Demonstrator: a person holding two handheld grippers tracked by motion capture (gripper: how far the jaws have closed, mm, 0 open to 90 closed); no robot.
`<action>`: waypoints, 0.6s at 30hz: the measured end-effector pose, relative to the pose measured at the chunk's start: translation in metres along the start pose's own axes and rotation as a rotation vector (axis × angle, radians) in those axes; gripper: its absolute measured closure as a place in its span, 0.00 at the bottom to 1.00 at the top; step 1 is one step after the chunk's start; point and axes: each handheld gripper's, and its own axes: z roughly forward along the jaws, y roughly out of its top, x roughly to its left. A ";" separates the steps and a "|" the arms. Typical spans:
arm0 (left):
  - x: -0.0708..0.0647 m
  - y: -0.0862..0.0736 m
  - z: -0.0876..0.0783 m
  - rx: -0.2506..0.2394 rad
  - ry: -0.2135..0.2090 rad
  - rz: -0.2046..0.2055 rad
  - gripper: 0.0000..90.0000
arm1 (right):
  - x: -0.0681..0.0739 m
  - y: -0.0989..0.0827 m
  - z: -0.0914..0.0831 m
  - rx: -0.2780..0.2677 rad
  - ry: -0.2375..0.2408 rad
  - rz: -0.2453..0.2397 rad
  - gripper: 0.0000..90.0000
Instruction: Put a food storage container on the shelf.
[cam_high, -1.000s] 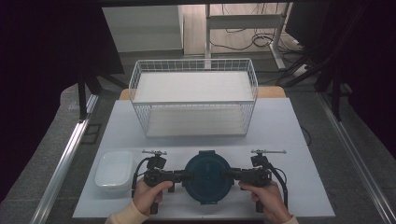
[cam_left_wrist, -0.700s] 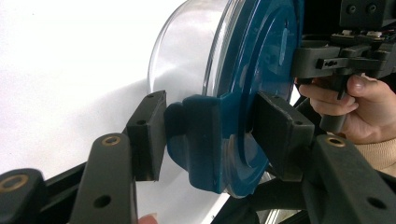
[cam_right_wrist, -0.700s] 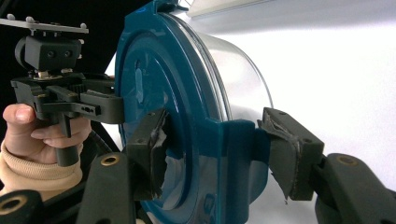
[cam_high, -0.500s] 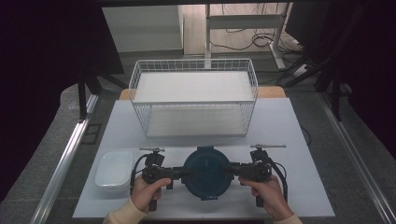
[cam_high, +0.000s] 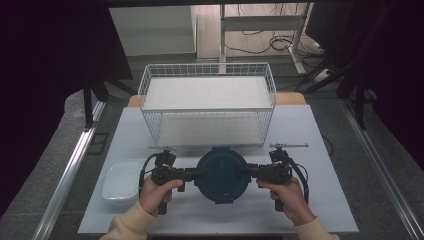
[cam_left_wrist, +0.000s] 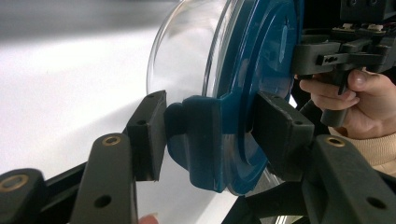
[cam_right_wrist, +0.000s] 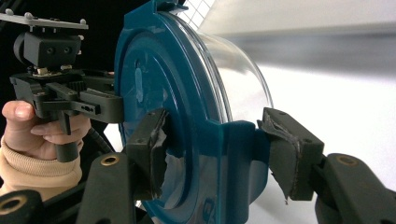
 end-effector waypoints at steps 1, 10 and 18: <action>0.000 0.003 -0.001 -0.002 0.000 0.001 0.51 | 0.001 0.002 -0.001 0.000 0.001 0.000 0.47; -0.005 0.024 -0.009 -0.012 0.001 0.009 0.51 | 0.005 0.023 -0.003 -0.018 0.007 -0.016 0.47; -0.011 0.044 -0.018 -0.022 0.008 0.030 0.51 | 0.012 0.043 -0.007 -0.031 0.015 -0.032 0.47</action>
